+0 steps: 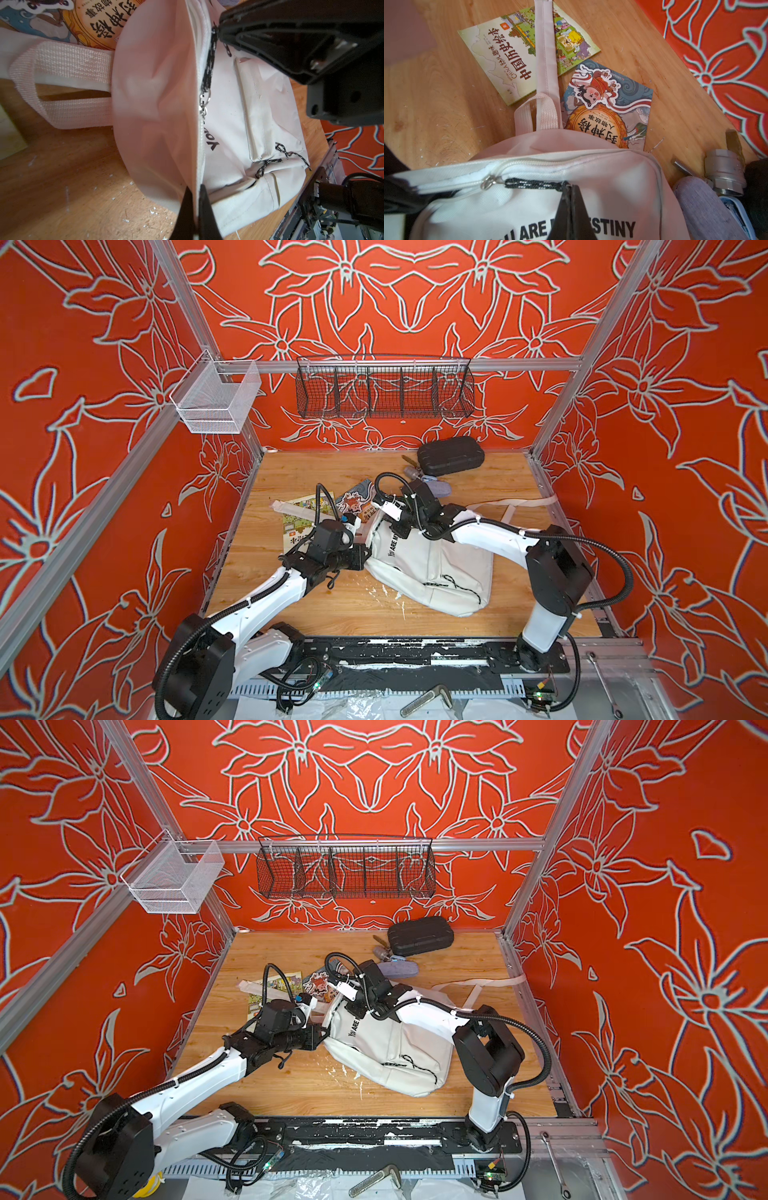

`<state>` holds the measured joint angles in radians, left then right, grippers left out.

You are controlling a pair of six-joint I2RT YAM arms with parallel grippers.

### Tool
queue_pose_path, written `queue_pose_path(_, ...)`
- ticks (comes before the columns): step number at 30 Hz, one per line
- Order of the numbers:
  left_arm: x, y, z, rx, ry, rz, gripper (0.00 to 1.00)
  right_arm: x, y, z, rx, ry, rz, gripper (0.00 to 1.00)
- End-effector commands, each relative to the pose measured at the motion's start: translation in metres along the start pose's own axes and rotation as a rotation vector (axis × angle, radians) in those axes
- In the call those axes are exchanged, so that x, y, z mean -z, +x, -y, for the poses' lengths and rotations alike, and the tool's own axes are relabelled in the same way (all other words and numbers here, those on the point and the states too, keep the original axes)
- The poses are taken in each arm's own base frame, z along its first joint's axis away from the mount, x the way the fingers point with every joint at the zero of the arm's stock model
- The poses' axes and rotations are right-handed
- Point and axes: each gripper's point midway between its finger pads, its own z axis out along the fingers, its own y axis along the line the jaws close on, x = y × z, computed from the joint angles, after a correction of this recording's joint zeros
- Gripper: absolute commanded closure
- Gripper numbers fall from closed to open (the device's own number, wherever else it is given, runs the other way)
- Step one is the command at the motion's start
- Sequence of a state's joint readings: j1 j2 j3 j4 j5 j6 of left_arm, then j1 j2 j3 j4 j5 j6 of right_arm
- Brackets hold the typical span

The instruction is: Pack the student bag

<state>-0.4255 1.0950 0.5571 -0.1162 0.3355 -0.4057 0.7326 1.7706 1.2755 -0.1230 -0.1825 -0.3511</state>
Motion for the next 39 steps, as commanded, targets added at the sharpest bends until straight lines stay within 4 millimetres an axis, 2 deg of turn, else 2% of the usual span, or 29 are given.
queue_pose_path(1, 0.007, 0.026, -0.011, 0.022, -0.053, -0.083, 1.00, 0.023, -0.006, 0.064, -0.072, 0.221, -0.038, 1.00)
queue_pose_path(4, 0.010, 0.027, -0.010, 0.015, -0.051, -0.085, 1.00, 0.027, -0.006, 0.068, -0.066, 0.223, -0.070, 1.00)
queue_pose_path(6, 0.011, 0.026, -0.009, 0.008, -0.051, -0.091, 1.00, 0.033, -0.012, 0.062, -0.045, 0.184, -0.065, 1.00)
queue_pose_path(7, 0.011, 0.026, -0.008, 0.004, -0.053, -0.097, 1.00, 0.035, -0.018, 0.052, -0.023, 0.124, -0.042, 1.00)
queue_pose_path(10, 0.011, 0.018, -0.003, -0.015, -0.039, -0.093, 1.00, 0.042, -0.038, 0.005, 0.083, -0.101, 0.086, 1.00)
queue_pose_path(12, 0.011, 0.011, 0.001, -0.032, -0.032, -0.085, 1.00, 0.045, -0.043, -0.019, 0.178, -0.185, 0.155, 1.00)
queue_pose_path(14, 0.012, 0.003, 0.006, -0.051, -0.022, -0.073, 1.00, 0.043, -0.038, -0.033, 0.263, -0.218, 0.186, 1.00)
queue_pose_path(18, 0.014, -0.007, 0.018, -0.084, 0.015, -0.063, 1.00, 0.028, -0.015, -0.035, 0.347, -0.208, 0.122, 1.00)
queue_pose_path(19, 0.015, -0.007, 0.019, -0.087, 0.023, -0.063, 1.00, 0.024, -0.008, -0.034, 0.366, -0.199, 0.104, 0.95)
queue_pose_path(21, 0.015, -0.006, 0.021, -0.087, 0.031, -0.068, 1.00, 0.020, -0.004, -0.035, 0.382, -0.193, 0.115, 0.74)
queue_pose_path(24, 0.015, -0.003, 0.023, -0.092, 0.045, -0.077, 1.00, 0.020, -0.009, -0.046, 0.410, -0.235, 0.187, 0.61)
queue_pose_path(29, 0.014, -0.004, 0.021, -0.089, 0.032, -0.080, 1.00, 0.024, -0.017, -0.063, 0.436, -0.326, 0.263, 0.58)
queue_pose_path(34, 0.013, -0.007, 0.020, -0.093, 0.020, -0.082, 1.00, 0.028, -0.004, -0.083, 0.446, -0.425, 0.248, 0.57)
queue_pose_path(39, 0.014, -0.011, 0.021, -0.097, 0.017, -0.066, 1.00, 0.020, 0.005, -0.083, 0.353, -0.437, 0.198, 0.59)
